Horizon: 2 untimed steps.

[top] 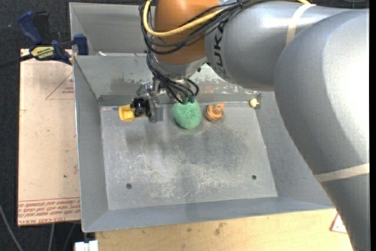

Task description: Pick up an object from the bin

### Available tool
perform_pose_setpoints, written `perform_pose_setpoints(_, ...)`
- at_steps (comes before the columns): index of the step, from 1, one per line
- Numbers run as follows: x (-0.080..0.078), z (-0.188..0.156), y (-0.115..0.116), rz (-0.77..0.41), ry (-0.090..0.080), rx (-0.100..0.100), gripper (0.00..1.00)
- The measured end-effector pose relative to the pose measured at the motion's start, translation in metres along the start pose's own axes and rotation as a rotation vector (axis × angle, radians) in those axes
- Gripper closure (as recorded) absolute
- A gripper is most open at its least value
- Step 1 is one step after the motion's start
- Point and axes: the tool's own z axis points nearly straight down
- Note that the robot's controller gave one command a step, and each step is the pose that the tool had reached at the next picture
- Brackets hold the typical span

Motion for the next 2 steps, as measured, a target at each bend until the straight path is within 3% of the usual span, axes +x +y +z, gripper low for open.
perform_pose_setpoints(1, 0.000, 0.000, 0.000, 0.000, 0.000, 0.000, 1.00)
perform_pose_setpoints(2, 0.008, -0.123, 0.016, -0.002, 0.000, 0.000, 1.00)
